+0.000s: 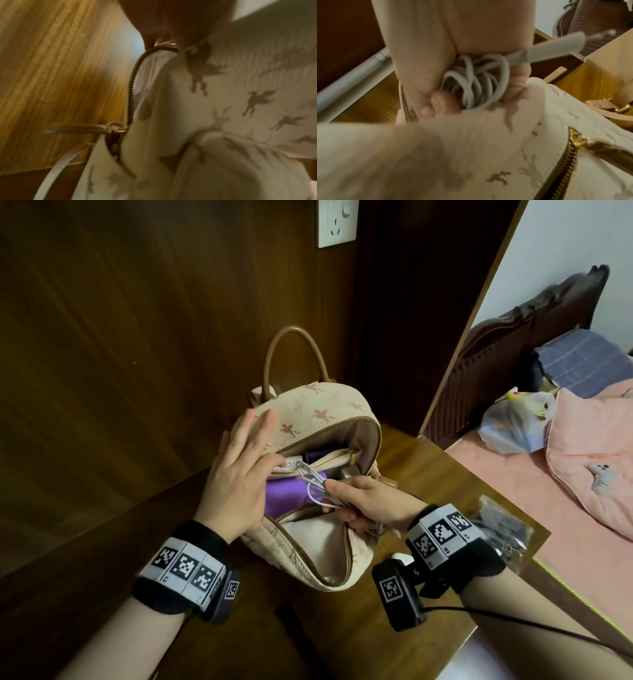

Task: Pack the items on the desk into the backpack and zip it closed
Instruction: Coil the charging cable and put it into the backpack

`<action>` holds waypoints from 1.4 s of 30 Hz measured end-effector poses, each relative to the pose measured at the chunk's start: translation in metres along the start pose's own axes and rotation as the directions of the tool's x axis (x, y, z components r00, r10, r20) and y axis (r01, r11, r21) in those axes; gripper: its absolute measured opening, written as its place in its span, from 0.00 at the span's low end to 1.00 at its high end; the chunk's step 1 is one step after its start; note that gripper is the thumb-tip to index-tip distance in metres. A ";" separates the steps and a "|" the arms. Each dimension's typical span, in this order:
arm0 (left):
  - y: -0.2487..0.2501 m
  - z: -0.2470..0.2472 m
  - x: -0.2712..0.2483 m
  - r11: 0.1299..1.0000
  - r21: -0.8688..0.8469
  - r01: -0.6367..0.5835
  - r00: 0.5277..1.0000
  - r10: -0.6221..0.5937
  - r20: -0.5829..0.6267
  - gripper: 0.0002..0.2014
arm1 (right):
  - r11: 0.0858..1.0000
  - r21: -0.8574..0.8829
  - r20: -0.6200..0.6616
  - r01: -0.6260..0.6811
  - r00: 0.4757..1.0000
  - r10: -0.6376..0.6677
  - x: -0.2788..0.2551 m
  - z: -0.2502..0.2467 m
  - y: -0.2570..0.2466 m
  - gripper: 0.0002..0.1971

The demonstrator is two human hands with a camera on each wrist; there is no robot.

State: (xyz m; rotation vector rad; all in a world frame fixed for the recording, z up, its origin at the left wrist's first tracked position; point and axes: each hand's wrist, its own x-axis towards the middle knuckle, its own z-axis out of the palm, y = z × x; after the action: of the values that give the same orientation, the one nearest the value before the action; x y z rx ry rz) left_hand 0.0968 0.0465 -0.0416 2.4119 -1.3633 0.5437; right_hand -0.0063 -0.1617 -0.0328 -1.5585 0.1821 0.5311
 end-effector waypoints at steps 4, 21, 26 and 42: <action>-0.003 0.003 -0.003 1.000 0.020 -0.019 1.000 0.019 -0.017 0.23 | 0.998 -0.046 -0.018 -0.041 0.999 0.040 0.002 0.001 -0.008 0.19; -0.009 0.014 -0.014 0.958 -0.235 0.162 0.984 -0.175 -0.034 0.22 | 0.920 -0.392 -0.224 -0.009 0.971 -0.086 0.020 0.005 -0.020 0.24; -0.009 0.015 -0.013 0.966 -0.184 0.184 0.983 -0.186 0.003 0.17 | 0.944 -0.327 -0.162 -0.050 0.987 -0.004 0.031 0.007 -0.019 0.22; -0.003 0.013 -0.008 0.965 0.019 0.262 0.960 -0.263 0.100 0.19 | 0.963 -0.268 -0.208 0.015 0.975 -0.073 0.041 0.010 -0.008 0.05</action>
State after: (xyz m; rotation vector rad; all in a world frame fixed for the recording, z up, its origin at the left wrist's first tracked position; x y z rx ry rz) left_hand 0.0976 0.0476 -0.0566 2.6010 -1.0528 0.3598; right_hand 0.0309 -0.1426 -0.0435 -1.8786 0.2498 0.3590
